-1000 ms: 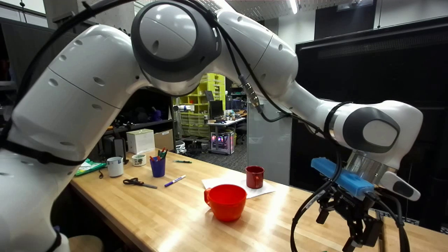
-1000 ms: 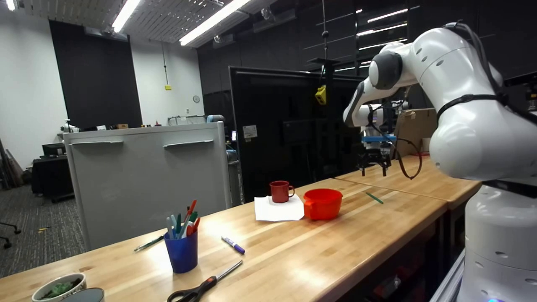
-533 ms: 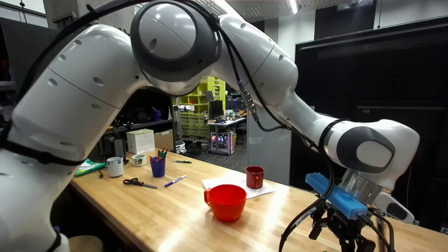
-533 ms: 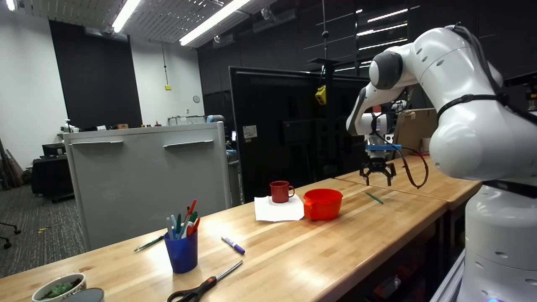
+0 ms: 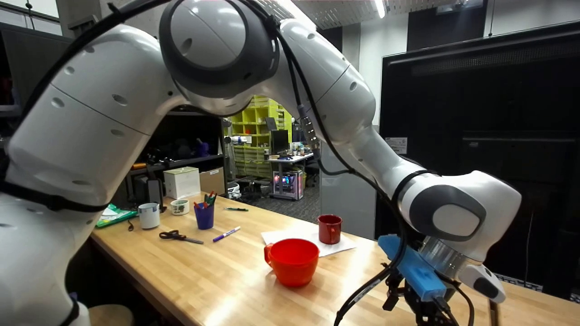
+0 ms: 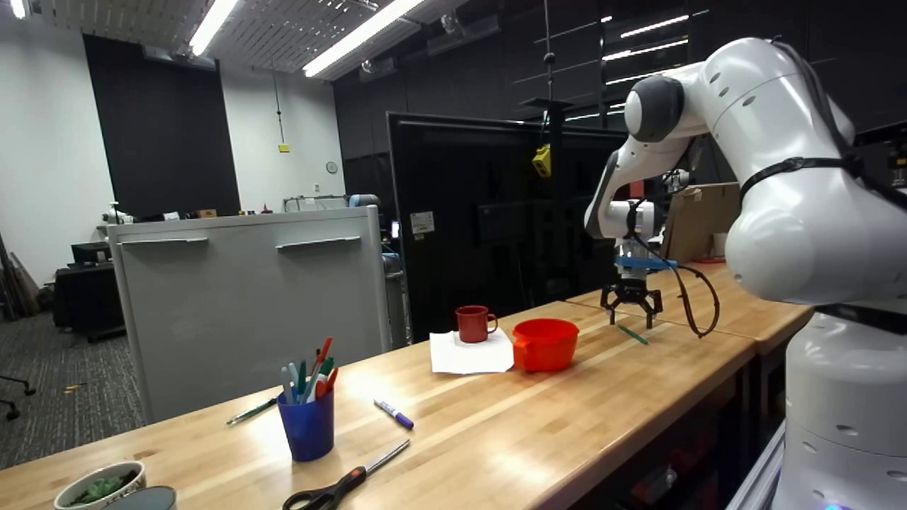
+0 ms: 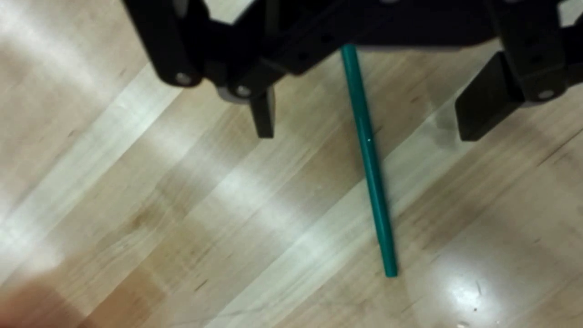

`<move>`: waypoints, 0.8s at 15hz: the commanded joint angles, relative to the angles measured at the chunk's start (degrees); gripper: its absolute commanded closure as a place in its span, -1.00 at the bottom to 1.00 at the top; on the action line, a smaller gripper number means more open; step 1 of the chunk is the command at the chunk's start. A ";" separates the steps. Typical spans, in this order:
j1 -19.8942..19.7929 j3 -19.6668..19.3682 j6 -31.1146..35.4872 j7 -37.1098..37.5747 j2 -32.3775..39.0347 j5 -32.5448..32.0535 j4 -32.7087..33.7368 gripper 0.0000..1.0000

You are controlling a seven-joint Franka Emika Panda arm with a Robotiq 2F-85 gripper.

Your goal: Put the green pen in the blue cup.

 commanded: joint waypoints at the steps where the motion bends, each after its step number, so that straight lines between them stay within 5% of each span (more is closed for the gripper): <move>1: 0.75 0.69 2.89 -1.16 -3.70 1.08 -5.58 -1.00; 12: 2.51 0.26 12.27 -0.94 -4.66 -0.08 -10.32 -1.00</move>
